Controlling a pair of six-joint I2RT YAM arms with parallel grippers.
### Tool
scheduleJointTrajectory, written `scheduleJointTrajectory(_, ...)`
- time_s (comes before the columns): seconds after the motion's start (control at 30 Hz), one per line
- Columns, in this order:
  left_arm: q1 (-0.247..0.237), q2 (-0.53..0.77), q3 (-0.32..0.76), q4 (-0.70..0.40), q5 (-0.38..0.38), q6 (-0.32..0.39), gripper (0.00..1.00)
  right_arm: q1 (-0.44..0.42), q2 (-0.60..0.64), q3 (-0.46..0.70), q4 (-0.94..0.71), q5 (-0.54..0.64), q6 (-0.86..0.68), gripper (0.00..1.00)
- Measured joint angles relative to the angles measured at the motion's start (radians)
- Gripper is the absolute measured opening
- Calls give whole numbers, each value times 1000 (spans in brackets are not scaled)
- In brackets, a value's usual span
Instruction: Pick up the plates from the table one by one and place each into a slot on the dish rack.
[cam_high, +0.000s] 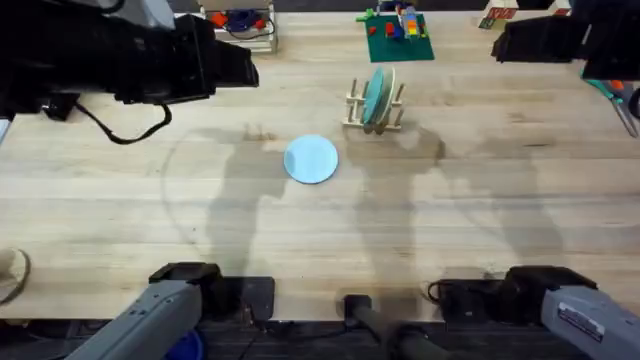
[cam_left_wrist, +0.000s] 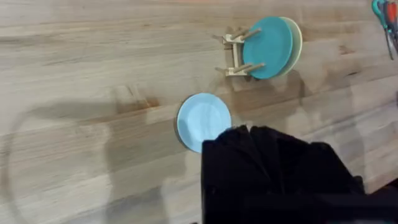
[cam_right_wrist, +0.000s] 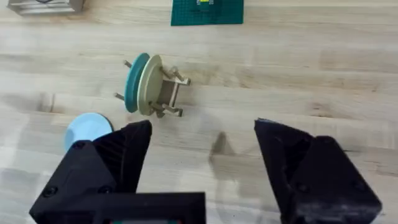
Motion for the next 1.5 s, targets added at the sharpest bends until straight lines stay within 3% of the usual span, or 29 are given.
scheduleJointTrajectory(0.4, 0, 0, 0, -7, 5, 0, 39, 0, 0, 0, 0, 0, 0, 995)
scheduleJointTrajectory(0.57, 0, 0, 0, 15, 62, 0, 39, 0, 0, 0, 0, 0, 0, 995)
scheduleJointTrajectory(0.8, 0, 56, 0, 24, 209, 15, 39, 0, 0, 0, 0, 0, 0, 994)
scheduleJointTrajectory(1.3, 0, 276, 0, 28, 641, 219, 41, 0, 0, 0, 0, 0, 0, 994)
scheduleJointTrajectory(1.5, 0, 328, 0, 29, 710, 252, 41, 0, 0, 0, 0, 0, 0, 995)
